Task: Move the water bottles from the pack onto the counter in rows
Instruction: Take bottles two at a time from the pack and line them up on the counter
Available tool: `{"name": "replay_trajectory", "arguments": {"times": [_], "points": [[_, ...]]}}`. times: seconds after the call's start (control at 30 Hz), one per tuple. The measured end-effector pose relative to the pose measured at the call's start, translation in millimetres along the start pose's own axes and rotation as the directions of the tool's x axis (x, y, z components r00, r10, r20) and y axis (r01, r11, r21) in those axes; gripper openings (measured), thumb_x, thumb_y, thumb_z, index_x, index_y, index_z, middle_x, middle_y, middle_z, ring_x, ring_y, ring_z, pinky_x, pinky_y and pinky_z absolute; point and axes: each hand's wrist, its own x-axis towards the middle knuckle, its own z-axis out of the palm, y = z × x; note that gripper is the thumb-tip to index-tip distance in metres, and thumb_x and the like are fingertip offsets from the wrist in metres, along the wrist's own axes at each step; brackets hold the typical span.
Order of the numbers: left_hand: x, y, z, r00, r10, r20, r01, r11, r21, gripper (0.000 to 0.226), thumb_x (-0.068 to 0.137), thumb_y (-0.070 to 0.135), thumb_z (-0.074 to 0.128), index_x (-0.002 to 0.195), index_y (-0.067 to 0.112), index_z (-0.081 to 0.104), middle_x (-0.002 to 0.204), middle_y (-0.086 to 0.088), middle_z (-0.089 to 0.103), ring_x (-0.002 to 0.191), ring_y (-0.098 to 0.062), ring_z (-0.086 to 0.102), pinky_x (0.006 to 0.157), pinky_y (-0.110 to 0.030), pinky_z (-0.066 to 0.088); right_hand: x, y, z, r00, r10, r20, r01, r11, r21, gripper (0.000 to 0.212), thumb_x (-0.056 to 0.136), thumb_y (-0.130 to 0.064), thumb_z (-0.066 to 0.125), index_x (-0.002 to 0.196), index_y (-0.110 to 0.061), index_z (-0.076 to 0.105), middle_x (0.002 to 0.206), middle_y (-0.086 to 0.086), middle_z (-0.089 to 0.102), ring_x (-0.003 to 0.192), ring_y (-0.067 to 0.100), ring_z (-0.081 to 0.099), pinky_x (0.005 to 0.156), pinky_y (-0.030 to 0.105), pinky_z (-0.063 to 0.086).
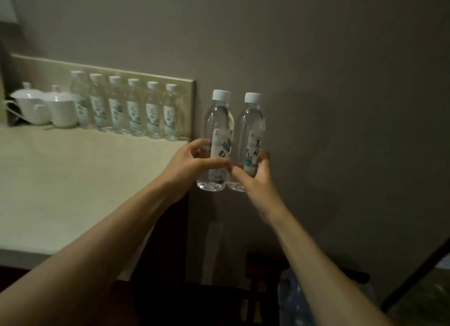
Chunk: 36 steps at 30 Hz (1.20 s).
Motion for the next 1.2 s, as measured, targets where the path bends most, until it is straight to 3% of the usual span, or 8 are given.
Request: {"name": "replay_trajectory", "arguments": {"times": [0.17,0.3,0.6,0.77,0.87,0.97,1.03,1.2], "points": [[-6.7,1.6,-78.1,1.000,0.019,-0.014,-0.018,1.000,0.020,0.052,0.068,0.018,0.084,0.114,0.011,0.063,0.099,-0.006,0.075,0.092,-0.017,0.073,0.071,-0.023,0.057,12.6,-2.3,70.9,0.999,0.034,0.036,-0.033,0.999,-0.014,0.044,0.089,-0.015,0.064,0.127,-0.018,0.041,0.116,0.000,0.063,0.095,0.000,0.066,0.071,0.011,0.052],[-4.0,-3.6,-130.5,0.999,-0.010,-0.036,0.011,1.000,0.021,0.054,0.073,0.012,0.081,0.119,0.012,0.051,0.100,-0.005,0.074,0.090,-0.011,0.073,0.066,-0.019,0.057,22.1,4.3,115.0,0.998,0.045,0.054,-0.043,0.998,-0.044,0.044,0.085,-0.017,0.070,0.123,-0.020,0.047,0.116,0.000,0.065,0.101,0.006,0.067,0.077,0.020,0.055],[19.0,-21.4,-204.7,0.995,-0.004,-0.099,0.014,0.994,0.107,0.056,0.072,0.010,0.082,0.122,0.014,0.058,0.105,-0.006,0.070,0.096,-0.021,0.071,0.082,-0.037,0.059,68.6,40.2,171.9,0.994,0.067,0.086,-0.057,0.992,-0.116,0.051,0.072,-0.017,0.083,0.113,-0.022,0.053,0.108,0.001,0.069,0.097,0.013,0.070,0.083,0.037,0.059],[30.9,-27.0,-238.1,0.986,-0.019,-0.168,0.046,0.986,0.159,0.055,0.072,0.005,0.080,0.123,0.015,0.061,0.104,-0.008,0.070,0.093,-0.020,0.072,0.078,-0.034,0.061,99.9,60.7,206.7,0.984,0.085,0.159,-0.069,0.992,-0.103,0.060,0.068,-0.021,0.085,0.117,-0.027,0.050,0.110,-0.001,0.068,0.099,0.015,0.070,0.082,0.041,0.059],[38.6,-29.2,-258.8,0.981,-0.014,-0.193,0.053,0.979,0.199,0.056,0.073,0.003,0.078,0.125,0.016,0.060,0.105,-0.009,0.071,0.092,-0.018,0.072,0.077,-0.032,0.060,113.9,69.4,227.3,0.978,0.081,0.194,-0.055,0.989,-0.135,0.059,0.070,-0.023,0.084,0.117,-0.028,0.047,0.107,-0.007,0.067,0.096,0.008,0.069,0.076,0.031,0.061],[44.3,-35.2,-277.2,0.976,-0.017,-0.219,0.069,0.970,0.235,0.052,0.075,0.007,0.077,0.123,0.022,0.061,0.105,-0.003,0.071,0.092,-0.013,0.071,0.073,-0.027,0.060,126.6,75.0,244.6,0.977,0.068,0.202,-0.038,0.988,-0.149,0.060,0.072,-0.020,0.083,0.119,-0.029,0.046,0.096,-0.020,0.061,0.080,-0.019,0.062,0.057,0.006,0.050],[49.4,-39.3,-287.6,0.974,-0.003,-0.227,0.065,0.961,0.268,0.049,0.076,0.011,0.078,0.120,0.026,0.062,0.105,0.002,0.071,0.093,-0.011,0.070,0.073,-0.027,0.060,133.4,77.3,255.1,0.977,0.067,0.201,-0.032,0.984,-0.176,0.063,0.073,-0.020,0.083,0.124,-0.026,0.044,0.096,-0.023,0.058,0.074,-0.025,0.058,0.053,0.002,0.045],[73.1,-49.2,-327.1,0.979,0.024,-0.202,0.044,0.945,0.324,0.044,0.078,0.016,0.076,0.116,0.033,0.061,0.108,0.007,0.069,0.099,-0.007,0.066,0.072,-0.020,0.054,154.7,87.0,290.5,0.987,0.040,0.157,0.002,0.965,-0.263,0.068,0.076,-0.027,0.080,0.131,-0.025,0.041,0.120,-0.008,0.061,0.101,0.003,0.063,0.074,0.012,0.053]]}}
